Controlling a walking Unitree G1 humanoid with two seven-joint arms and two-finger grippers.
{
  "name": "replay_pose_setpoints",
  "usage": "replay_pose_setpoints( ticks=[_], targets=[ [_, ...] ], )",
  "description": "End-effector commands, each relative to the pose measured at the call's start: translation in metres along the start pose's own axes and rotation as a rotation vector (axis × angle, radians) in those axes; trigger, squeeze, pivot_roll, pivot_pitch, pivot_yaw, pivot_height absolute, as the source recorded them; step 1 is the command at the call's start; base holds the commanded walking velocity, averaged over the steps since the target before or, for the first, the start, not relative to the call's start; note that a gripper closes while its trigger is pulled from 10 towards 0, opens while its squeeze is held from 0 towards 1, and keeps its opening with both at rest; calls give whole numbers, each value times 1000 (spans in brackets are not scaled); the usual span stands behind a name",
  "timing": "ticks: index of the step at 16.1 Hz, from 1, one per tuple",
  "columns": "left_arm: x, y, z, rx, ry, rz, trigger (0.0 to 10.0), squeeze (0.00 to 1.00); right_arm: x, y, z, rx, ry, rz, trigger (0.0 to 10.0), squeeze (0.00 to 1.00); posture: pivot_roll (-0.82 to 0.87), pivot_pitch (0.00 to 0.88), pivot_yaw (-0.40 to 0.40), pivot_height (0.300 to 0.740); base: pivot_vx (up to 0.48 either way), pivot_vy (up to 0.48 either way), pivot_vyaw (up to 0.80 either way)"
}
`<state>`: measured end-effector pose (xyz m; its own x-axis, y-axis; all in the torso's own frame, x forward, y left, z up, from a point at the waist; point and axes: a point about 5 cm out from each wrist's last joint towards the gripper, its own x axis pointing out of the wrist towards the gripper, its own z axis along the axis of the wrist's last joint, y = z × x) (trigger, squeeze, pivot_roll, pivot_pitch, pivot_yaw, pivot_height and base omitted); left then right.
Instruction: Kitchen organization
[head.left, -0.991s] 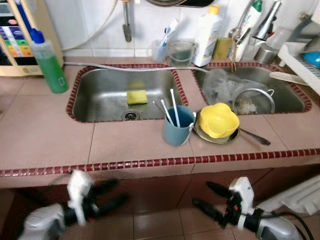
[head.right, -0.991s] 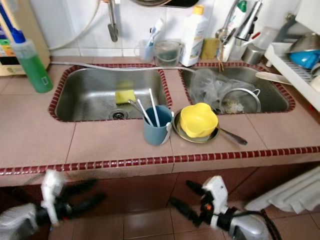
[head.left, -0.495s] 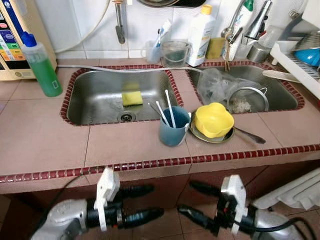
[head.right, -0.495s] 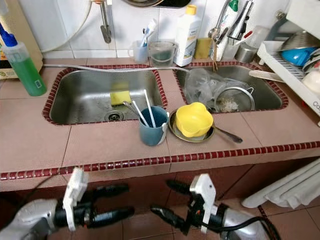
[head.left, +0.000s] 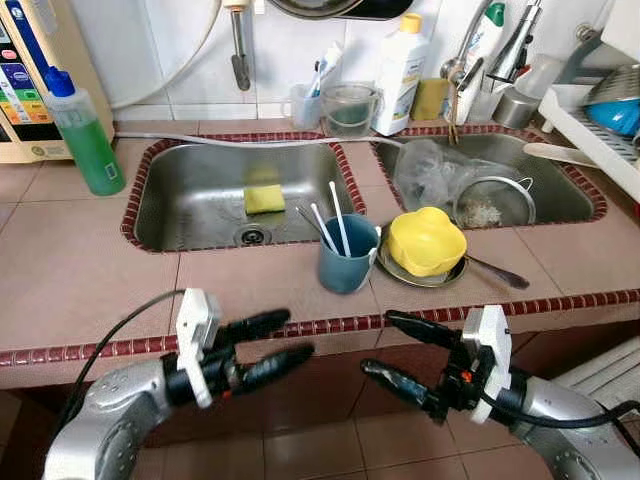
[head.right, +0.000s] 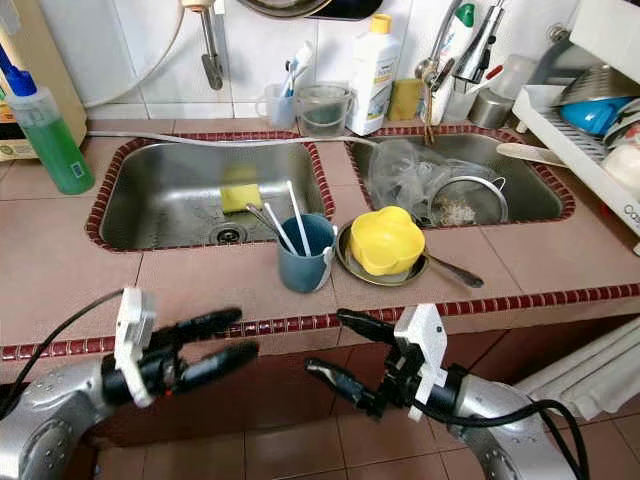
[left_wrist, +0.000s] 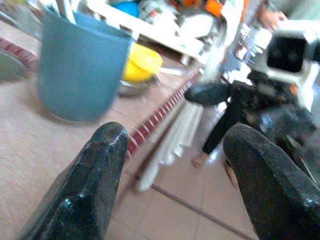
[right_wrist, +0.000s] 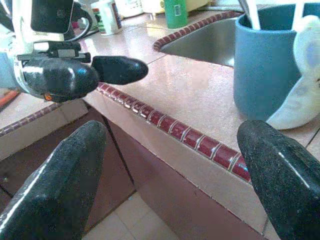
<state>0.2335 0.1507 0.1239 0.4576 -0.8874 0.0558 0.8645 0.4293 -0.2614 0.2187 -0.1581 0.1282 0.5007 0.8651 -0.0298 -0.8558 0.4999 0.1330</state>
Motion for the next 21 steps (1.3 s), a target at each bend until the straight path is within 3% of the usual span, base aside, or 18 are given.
replay_pose_setpoints(
  ticks=[1, 5, 9, 14, 21],
  targets=[
    [1, 4, 1, 1, -26, 45, 10000, 0, 2, -3, 10, -21, -37, -27, 10000, 0, -50, 3, -1, 740, 0, 0, 0],
    [13, 6, 1, 5, -116, 140, 10000, 0, 18, -3, 14, -55, -66, -51, 10000, 0, -40, 1, -5, 740, 0, 0, 0],
    [15, 12, 7, 39, -161, 194, 10000, 0, 27, -5, 28, -99, -122, -74, 10000, 0, -38, 0, -7, 740, 0, 0, 0],
    [17, 24, 18, 91, -221, 282, 10000, 0, 29, -15, 43, -152, -186, -154, 10000, 0, -38, 0, -6, 740, 0, 0, 0],
    [36, 29, 17, 86, -335, 378, 10000, 0, 33, -26, 50, -191, -223, -208, 10000, 0, -41, 0, -21, 740, 0, 0, 0]
  ],
)
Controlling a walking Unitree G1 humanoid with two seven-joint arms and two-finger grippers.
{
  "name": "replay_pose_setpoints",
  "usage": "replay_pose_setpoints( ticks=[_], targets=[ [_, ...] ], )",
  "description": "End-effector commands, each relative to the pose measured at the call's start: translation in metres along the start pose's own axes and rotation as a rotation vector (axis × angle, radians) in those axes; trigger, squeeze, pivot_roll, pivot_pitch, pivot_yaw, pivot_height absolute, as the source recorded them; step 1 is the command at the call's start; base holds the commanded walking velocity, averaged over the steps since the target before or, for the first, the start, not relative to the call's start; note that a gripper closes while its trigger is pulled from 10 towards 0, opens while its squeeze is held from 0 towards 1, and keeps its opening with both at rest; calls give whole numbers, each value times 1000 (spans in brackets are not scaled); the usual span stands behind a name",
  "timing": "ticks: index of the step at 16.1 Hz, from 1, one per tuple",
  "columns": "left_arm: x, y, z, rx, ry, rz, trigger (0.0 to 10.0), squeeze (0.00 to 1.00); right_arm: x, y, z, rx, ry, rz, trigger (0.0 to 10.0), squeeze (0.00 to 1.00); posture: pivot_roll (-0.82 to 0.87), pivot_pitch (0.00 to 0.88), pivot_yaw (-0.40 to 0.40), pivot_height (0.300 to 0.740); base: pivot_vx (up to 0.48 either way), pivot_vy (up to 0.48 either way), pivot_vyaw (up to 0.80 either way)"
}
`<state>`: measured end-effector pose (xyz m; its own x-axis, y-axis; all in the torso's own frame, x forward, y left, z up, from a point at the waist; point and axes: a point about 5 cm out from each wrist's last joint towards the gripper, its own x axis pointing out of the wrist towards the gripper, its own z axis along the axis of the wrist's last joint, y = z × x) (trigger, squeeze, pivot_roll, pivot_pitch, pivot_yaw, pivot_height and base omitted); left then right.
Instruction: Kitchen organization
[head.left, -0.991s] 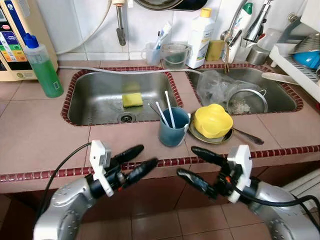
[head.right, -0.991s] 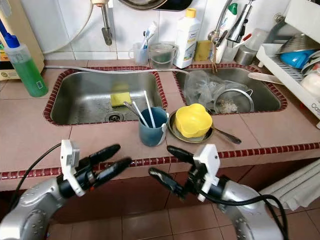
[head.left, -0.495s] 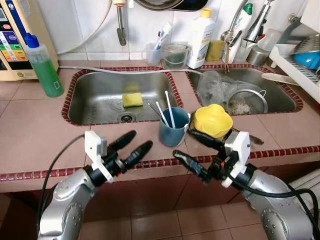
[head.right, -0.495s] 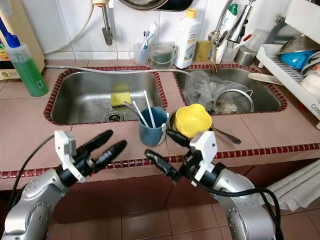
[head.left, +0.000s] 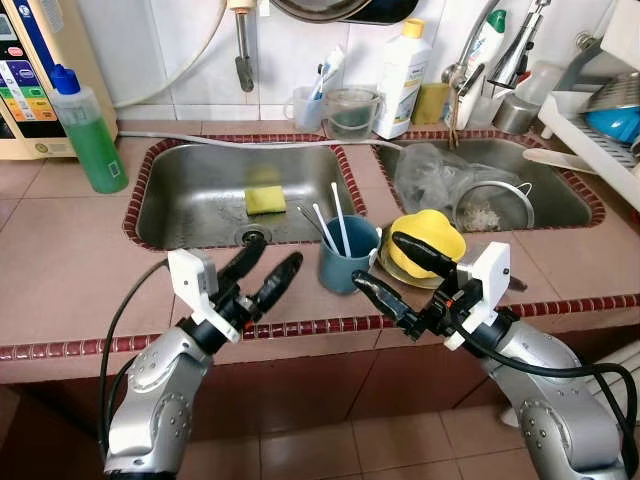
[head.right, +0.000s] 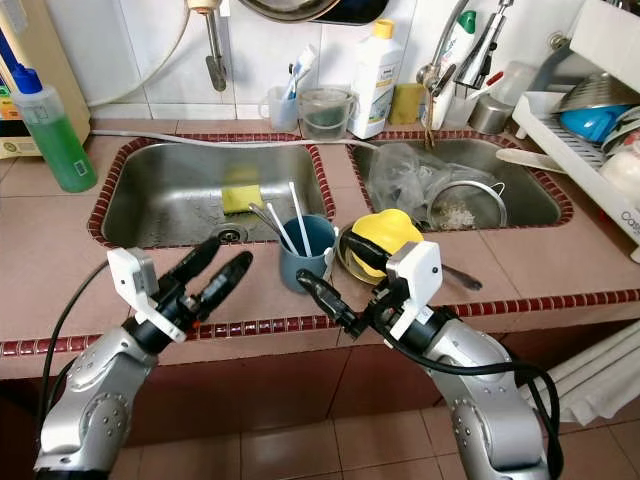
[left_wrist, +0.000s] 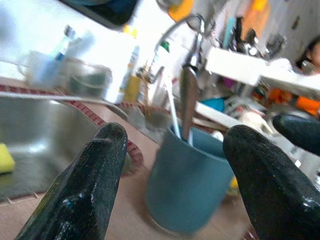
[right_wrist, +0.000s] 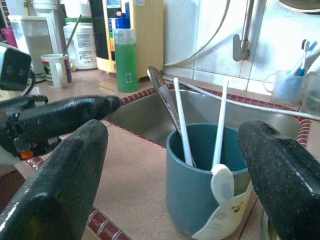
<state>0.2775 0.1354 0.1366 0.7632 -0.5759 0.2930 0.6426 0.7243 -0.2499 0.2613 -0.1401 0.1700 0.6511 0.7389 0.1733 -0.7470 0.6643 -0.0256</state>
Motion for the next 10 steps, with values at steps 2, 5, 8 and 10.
replay_pose_setpoints(
  ticks=[2, 5, 8, 10],
  targets=[
    [5, 1, -8, 39, 26, 52, 10000, 0, 0, -8, 3, -23, -12, -25, 10000, 0, -32, 0, -31, 740, 0, 0, 0],
    [10, 2, -9, 73, -22, 137, 10000, 0, 6, -11, 4, -28, -36, -44, 10000, 0, -26, 0, -36, 740, 0, 0, 0],
    [11, 12, -2, 156, -94, 271, 10000, 0, 10, -10, 4, -14, -73, -83, 10000, 0, -24, 0, -34, 740, 0, 0, 0],
    [14, 19, -1, 184, -105, 327, 10000, 0, 12, -10, 4, -11, -90, -106, 10000, 0, -23, 0, -36, 740, 0, 0, 0]
  ],
)
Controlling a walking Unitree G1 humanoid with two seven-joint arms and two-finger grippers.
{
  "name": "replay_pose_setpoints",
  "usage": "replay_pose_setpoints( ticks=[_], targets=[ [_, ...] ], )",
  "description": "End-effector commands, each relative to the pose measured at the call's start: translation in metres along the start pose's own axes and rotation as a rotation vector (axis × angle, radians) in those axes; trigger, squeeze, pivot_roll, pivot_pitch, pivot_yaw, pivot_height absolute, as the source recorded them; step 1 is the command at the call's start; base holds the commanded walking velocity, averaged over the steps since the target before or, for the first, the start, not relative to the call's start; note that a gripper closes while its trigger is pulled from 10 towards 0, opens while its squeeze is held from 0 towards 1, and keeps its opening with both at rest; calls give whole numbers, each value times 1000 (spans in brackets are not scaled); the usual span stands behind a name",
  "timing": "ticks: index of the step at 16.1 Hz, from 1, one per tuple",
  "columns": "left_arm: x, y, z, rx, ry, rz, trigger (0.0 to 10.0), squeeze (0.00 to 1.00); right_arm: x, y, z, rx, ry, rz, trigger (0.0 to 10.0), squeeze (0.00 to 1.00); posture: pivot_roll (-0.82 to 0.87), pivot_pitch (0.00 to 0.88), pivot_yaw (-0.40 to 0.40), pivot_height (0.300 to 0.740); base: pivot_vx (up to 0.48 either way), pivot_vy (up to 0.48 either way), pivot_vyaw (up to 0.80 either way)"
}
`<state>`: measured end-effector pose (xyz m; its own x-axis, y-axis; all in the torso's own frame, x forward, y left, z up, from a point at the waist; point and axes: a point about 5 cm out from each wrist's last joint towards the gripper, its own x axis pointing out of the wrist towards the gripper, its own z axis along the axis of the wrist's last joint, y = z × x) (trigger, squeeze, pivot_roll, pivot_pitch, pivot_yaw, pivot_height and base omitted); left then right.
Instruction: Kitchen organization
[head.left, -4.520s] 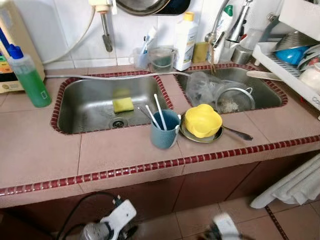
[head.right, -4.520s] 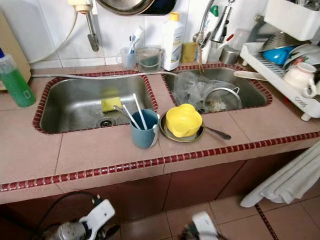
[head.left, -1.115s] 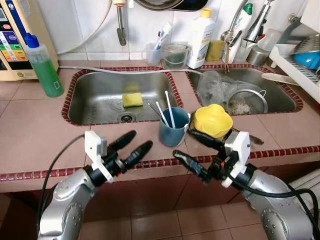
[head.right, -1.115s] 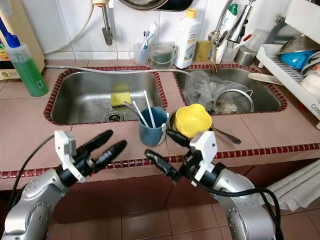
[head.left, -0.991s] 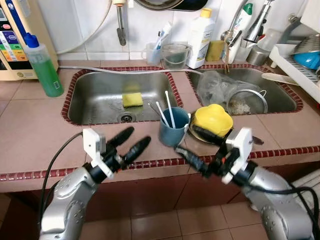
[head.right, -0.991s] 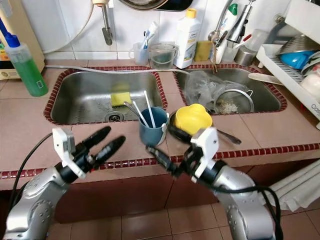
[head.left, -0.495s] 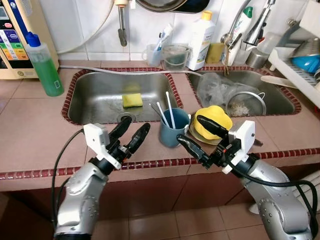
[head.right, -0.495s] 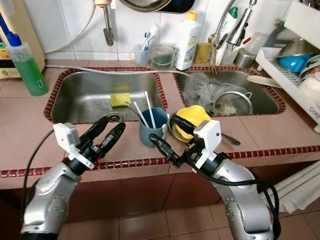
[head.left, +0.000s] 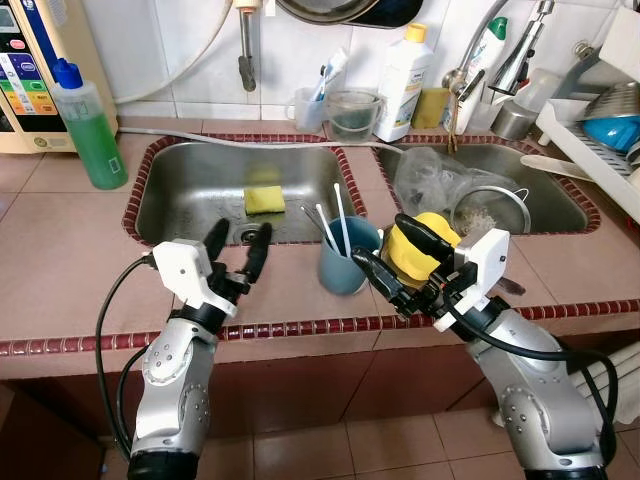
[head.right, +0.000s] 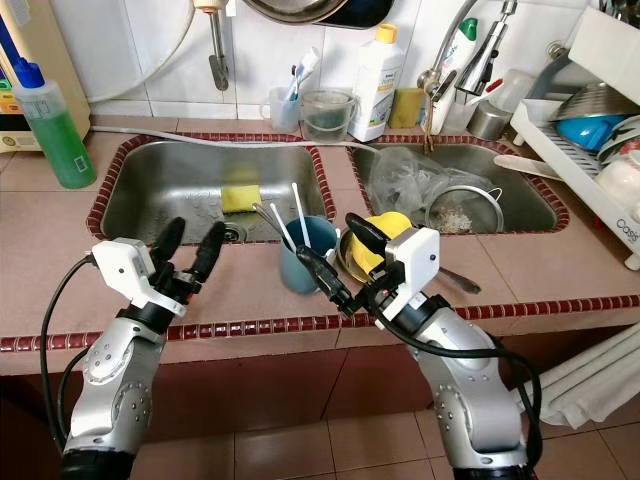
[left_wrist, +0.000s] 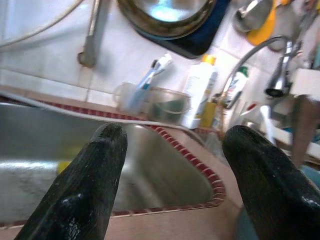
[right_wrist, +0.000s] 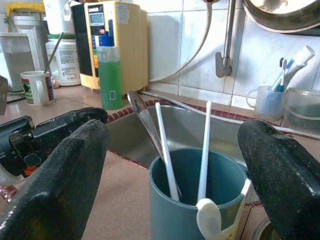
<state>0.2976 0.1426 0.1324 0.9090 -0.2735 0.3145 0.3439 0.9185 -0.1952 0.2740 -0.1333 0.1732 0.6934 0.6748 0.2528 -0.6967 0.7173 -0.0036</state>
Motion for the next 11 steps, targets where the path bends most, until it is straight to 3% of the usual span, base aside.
replay_pose_setpoints(
  ticks=[1, 4, 6, 11],
  targets=[
    [6, -1, 0, 56, -11, 18, 10000, 0, -1, -6, 2, -17, -12, -32, 10000, 0, -24, 0, -38, 740, 0, 0, 0],
    [18, 0, -5, 108, -6, 45, 10000, 0, 4, -9, 0, -17, -15, -37, 10000, 0, -19, 0, -43, 740, 0, 0, 0],
    [26, -4, -3, 215, -17, 26, 10000, 0, 6, -10, -1, -23, -19, -43, 10000, 0, -24, 0, -37, 740, 0, 0, 0],
    [33, -2, 8, 265, -30, 22, 10000, 0, -4, -8, -4, -22, -17, -105, 10000, 0, -48, 0, -15, 740, 0, 0, 0]
  ],
)
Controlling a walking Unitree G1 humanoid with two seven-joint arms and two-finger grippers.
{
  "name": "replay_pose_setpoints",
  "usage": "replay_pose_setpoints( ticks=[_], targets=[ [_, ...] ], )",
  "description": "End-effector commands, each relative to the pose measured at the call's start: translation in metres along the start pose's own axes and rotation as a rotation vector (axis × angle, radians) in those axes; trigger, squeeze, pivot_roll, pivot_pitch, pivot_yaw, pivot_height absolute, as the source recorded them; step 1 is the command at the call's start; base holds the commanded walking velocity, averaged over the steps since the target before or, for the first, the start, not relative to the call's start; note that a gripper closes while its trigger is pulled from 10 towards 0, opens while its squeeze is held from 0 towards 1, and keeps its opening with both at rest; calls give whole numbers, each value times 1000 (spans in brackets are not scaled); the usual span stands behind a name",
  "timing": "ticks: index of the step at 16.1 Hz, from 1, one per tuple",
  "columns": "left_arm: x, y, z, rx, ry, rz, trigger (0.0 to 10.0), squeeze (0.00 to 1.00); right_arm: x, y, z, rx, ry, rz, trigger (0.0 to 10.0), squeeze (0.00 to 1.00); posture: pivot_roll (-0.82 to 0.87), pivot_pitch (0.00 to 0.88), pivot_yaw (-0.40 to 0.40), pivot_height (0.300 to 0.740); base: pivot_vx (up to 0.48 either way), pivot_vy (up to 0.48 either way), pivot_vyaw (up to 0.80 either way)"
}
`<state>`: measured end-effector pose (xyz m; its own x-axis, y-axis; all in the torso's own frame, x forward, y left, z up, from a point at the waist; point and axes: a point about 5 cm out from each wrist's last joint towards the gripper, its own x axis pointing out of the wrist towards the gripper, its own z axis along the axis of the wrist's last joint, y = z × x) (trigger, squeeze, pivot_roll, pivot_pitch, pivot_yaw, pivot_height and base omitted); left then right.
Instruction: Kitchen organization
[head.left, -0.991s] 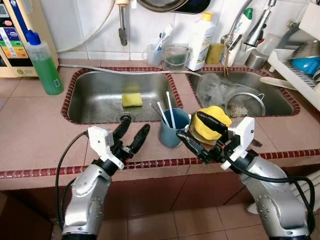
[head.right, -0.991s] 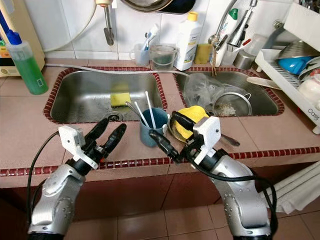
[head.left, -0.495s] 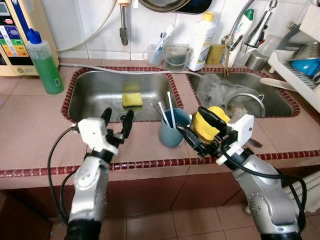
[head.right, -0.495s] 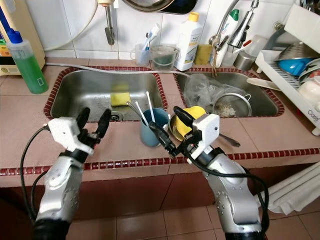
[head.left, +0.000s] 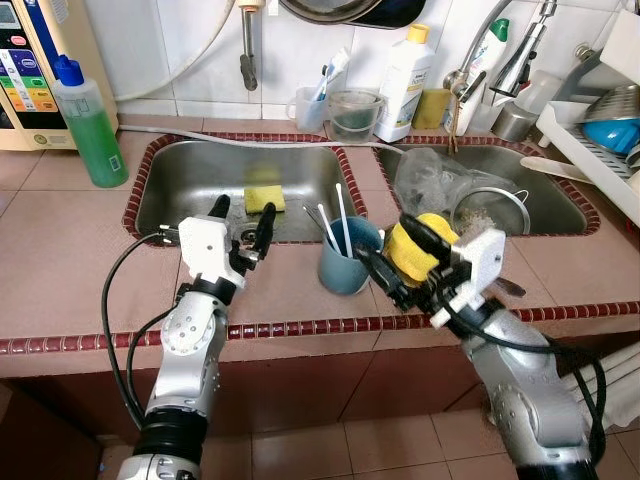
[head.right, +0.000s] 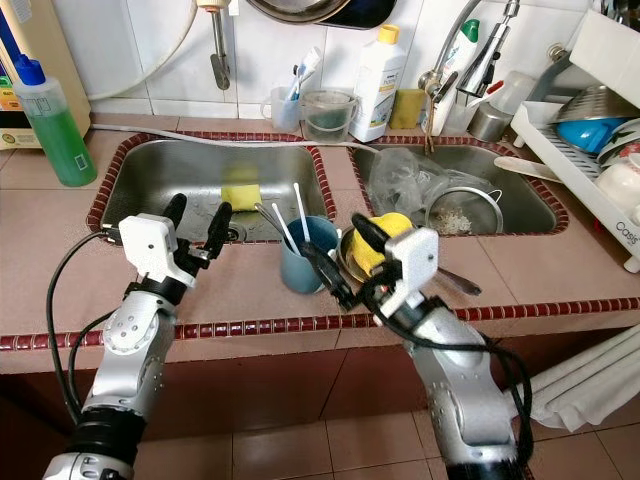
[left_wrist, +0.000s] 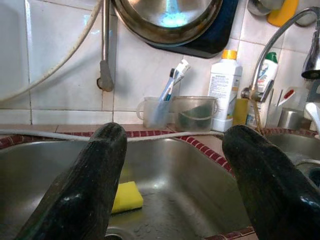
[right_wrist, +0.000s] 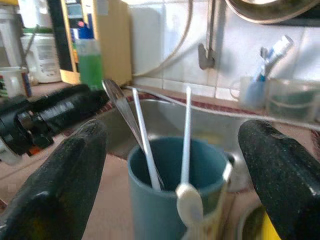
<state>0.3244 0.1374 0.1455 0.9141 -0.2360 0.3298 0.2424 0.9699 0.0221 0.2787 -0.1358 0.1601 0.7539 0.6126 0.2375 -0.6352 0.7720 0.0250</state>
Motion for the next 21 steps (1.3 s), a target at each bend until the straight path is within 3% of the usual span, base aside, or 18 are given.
replay_pose_setpoints(
  ticks=[1, 5, 7, 9, 16, 21],
  targets=[
    [1, -2, 5, 5, -10, -6, 10000, 0, -4, -3, 9, -31, -33, -33, 10000, 0, -51, 0, -13, 740, 0, 0, 0],
    [-14, 12, 3, 5, 83, -17, 10000, 0, -12, -11, 10, -51, -39, -172, 10000, 0, -55, 0, -2, 740, 0, 0, 0],
    [-24, 28, 6, 19, 107, -37, 10000, 0, -17, -12, 8, -55, -14, -234, 10000, 0, -53, 0, -1, 740, 0, 0, 0],
    [-29, 31, 14, 13, 118, -58, 10000, 0, -19, -13, 9, -74, -13, -282, 10000, 0, -53, 0, -1, 740, 0, 0, 0],
    [-41, 22, 27, -80, 147, -171, 10000, 0, -36, -28, 15, -191, 13, -511, 10000, 0, -53, 16, 0, 740, 0, 0, 0],
    [-46, -8, 29, -141, 179, -263, 10000, 0, -41, -38, 22, -282, 13, -647, 10000, 0, -55, 25, 7, 740, 0, 0, 0]
  ],
)
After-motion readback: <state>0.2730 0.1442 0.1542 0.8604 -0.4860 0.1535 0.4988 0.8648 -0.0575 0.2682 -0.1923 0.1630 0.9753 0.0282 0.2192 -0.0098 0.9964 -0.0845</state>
